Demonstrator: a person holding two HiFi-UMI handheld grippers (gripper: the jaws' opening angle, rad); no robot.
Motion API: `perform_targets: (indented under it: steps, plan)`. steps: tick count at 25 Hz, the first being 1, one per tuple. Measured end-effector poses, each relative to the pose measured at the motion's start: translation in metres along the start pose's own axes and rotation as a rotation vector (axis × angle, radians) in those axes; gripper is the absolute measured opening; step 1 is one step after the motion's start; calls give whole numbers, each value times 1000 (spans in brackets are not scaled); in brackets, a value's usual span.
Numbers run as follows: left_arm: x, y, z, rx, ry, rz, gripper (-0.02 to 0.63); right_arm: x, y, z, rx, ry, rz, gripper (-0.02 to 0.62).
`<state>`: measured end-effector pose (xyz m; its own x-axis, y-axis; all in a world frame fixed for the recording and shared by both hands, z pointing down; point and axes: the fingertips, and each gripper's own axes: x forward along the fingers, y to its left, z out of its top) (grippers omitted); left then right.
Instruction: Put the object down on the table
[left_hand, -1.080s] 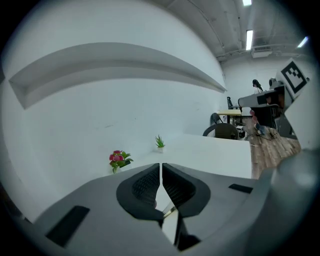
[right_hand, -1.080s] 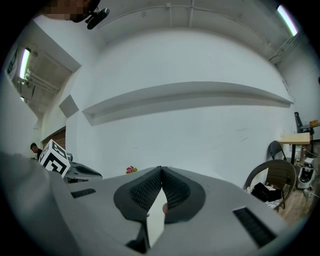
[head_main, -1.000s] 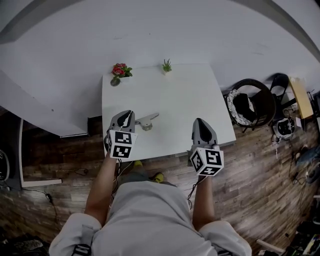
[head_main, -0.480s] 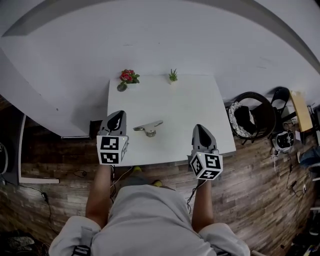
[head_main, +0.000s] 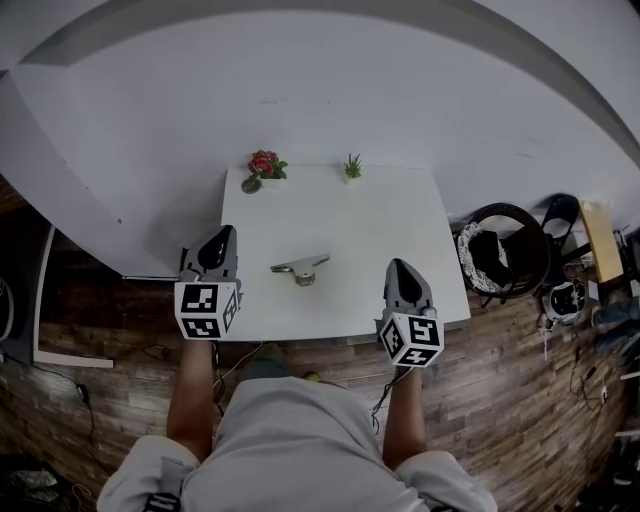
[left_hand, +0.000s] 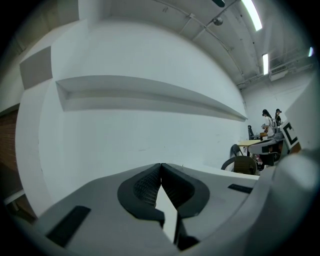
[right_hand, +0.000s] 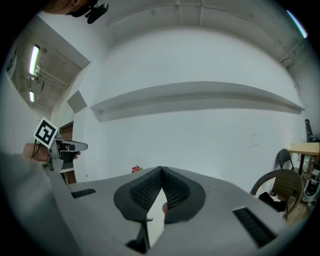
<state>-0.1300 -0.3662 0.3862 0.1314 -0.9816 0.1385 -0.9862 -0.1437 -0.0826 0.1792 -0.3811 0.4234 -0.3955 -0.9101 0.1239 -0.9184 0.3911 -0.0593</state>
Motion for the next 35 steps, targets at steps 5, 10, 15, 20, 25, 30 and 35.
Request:
perform_targets:
  steps: [5,10,15,20,25,30,35]
  plan:
    - [1,6,2,3,-6,0,20,3,-3,8,-31,-10,0,8]
    - [3,9,-3,6,1,6,20,3,-6,8,-45,-9,0,8]
    - [1,13,-3,-30,-12,6,20,2,-12,6,-42,-3,-1,8]
    - [-1,12,-4,-13,-23,9,18,2,-11,4,-43,-4,-2,8]
    - [-2,6,-3,-28,-32,-9,19,1,-14,3,-53,-2,1,8]
    - [-3,3,-5,-44,-38,-11,20,1,-16,2,-55,-2,9,8]
    - [-1,-1,-5,-42,-36,-13,19,2,-18,2,-48,-5,18,8]
